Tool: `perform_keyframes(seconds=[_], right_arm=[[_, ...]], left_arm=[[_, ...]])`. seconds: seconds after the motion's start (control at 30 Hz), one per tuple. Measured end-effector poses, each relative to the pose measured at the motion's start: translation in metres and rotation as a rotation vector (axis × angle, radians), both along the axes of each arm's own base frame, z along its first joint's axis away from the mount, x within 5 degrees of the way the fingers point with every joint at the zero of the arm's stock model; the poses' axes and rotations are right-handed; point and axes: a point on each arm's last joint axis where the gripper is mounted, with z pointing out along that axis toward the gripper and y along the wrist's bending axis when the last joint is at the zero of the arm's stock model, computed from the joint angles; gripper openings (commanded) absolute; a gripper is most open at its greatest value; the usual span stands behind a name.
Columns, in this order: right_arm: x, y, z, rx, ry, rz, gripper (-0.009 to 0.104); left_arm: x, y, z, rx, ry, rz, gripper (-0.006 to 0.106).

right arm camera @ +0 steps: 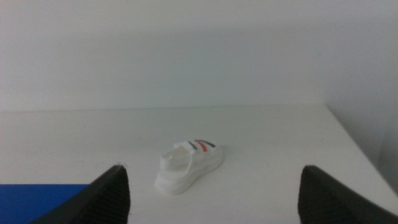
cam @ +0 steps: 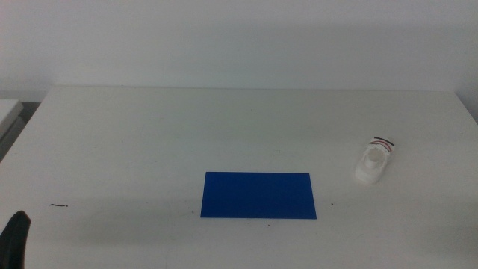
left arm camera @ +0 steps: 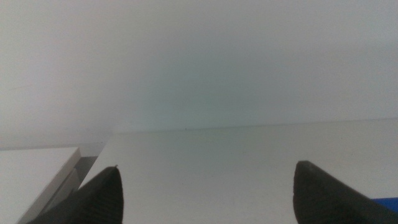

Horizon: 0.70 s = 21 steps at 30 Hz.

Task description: Use one arm to grab the shoe from the table and place it on the mat.

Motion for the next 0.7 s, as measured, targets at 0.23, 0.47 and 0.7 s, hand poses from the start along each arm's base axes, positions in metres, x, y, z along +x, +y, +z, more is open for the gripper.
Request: perform_keyframes(seconds=[0.23,0.47,0.7], right_arm=[[-0.001,0.002,0.029,0.054,0.132,0.012,0.092],[0.032,0.008,0.107,0.118,0.289,0.038,0.092],[0.118,0.019,0.155,0.243,0.675,0.030,0.092]], left_arm=[[0.000,0.000,0.000,0.000,0.000,0.000,0.094],[0.000,0.000,0.000,0.002,0.000,0.000,0.094],[0.000,0.000,0.000,0.002,0.000,0.000,0.094]])
